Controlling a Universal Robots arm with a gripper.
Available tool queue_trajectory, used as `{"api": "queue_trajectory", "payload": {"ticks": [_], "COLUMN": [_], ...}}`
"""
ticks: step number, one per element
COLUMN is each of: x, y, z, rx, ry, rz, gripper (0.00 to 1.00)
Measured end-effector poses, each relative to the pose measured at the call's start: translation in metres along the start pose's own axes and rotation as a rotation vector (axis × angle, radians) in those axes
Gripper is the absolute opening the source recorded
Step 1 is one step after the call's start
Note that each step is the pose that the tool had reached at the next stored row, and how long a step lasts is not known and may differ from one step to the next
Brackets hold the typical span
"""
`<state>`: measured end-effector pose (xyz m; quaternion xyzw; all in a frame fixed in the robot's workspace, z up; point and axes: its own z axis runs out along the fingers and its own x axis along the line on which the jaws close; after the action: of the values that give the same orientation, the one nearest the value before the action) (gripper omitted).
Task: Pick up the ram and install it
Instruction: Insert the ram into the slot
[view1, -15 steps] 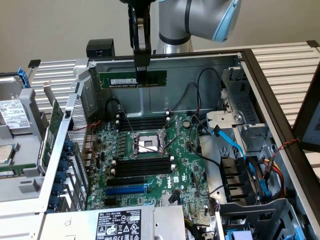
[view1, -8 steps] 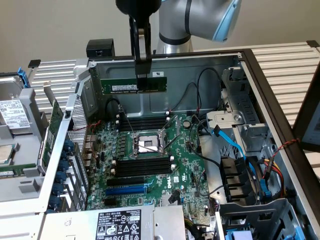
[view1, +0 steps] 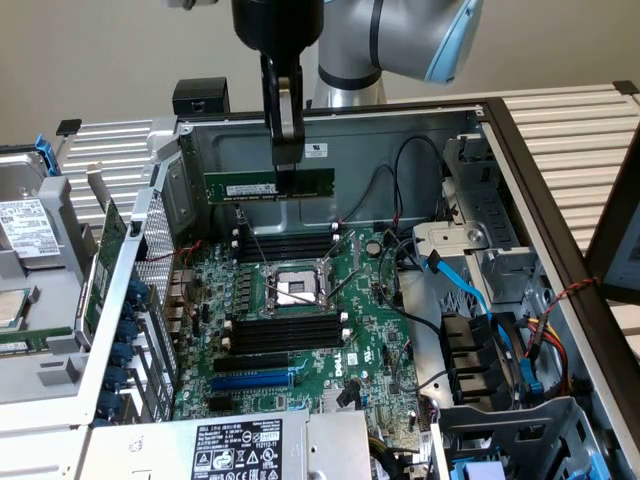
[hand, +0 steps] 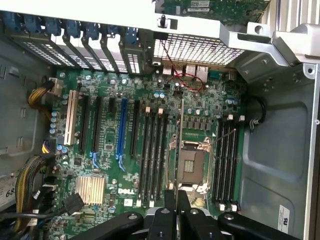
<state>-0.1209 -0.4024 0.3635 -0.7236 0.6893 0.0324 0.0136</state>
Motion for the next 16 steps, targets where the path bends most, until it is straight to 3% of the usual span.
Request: {"api": "queue_trajectory", "payload": {"ticks": [2, 4, 8, 10, 11, 12, 16], "x": [0.000, 0.000, 0.001, 0.001, 0.001, 0.001, 0.001], "y": [0.0000, -0.0002, -0.0006, -0.0006, -0.0007, -0.0008, -0.0010], "z": [0.0014, 0.0044, 0.0102, 0.0128, 0.0144, 0.0153, 0.0194], "rx": [0.0020, 0.0028, 0.0044, 0.0047, 0.0051, 0.0050, 0.0044], "ry": [0.0091, 0.0097, 0.0092, 0.0017, 0.0014, 0.0026, 0.0166], "rz": [0.000, 0.000, 0.001, 0.001, 0.001, 0.001, 0.001], "gripper": [0.13, 0.13, 0.13, 0.13, 0.13, 0.13, 0.13]}}
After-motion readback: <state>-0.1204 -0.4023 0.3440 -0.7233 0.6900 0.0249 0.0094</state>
